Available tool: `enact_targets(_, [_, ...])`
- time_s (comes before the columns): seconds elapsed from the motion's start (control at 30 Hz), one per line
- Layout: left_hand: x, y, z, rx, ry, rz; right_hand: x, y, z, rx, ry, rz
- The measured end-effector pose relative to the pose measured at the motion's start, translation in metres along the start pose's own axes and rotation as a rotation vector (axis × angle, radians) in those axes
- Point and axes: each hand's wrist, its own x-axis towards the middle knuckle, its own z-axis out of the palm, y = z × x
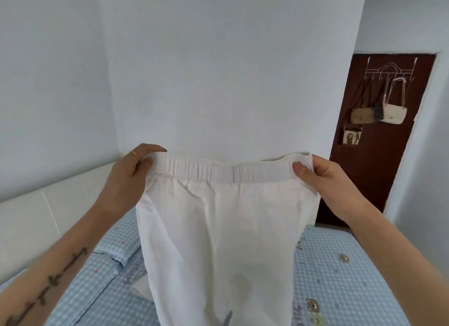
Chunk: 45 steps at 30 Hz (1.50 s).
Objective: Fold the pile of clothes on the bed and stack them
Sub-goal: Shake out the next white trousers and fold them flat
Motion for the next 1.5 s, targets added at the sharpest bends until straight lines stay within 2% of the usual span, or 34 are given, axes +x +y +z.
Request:
enact_targets(0.1, [0.005,0.004,0.001,-0.105,-0.057,0.004,-0.004,-0.006,-0.004,0.038,-0.111,0.018])
enact_targets(0.2, [-0.012,-0.002,0.004,-0.275,-0.069,0.032,-0.025,0.003,-0.01,0.262,-0.328,0.061])
enact_targets(0.3, [-0.026,0.002,0.009,-0.505,-0.104,0.058,-0.036,0.005,-0.004,0.395,-0.379,0.074])
enact_targets(0.5, [-0.039,0.039,0.046,-0.666,-0.465,0.119,-0.028,0.005,0.032,0.256,-0.392,0.108])
enact_targets(0.63, [-0.054,0.056,0.068,-0.651,-0.567,0.163,-0.029,0.01,0.056,0.171,-0.446,0.023])
enact_targets(0.73, [-0.062,0.065,0.077,-0.749,-0.574,0.187,-0.031,0.011,0.068,0.226,-0.436,0.009])
enact_targets(0.83, [-0.067,0.068,0.078,-0.913,-0.573,0.06,-0.035,0.012,0.075,0.373,-0.416,0.058])
enact_targets(1.0, [-0.075,0.064,0.079,-0.886,-0.61,0.011,-0.042,0.015,0.081,0.525,-0.403,0.143])
enact_targets(1.13, [-0.084,0.054,0.079,-0.92,-0.719,-0.023,-0.05,0.009,0.079,0.411,-0.378,0.121])
enact_targets(1.4, [-0.098,0.05,0.088,-0.958,-0.686,-0.054,-0.057,0.014,0.081,0.286,-0.382,0.204])
enact_targets(1.5, [-0.108,0.046,0.094,-1.01,-0.664,-0.108,-0.065,0.015,0.086,0.219,-0.254,0.254])
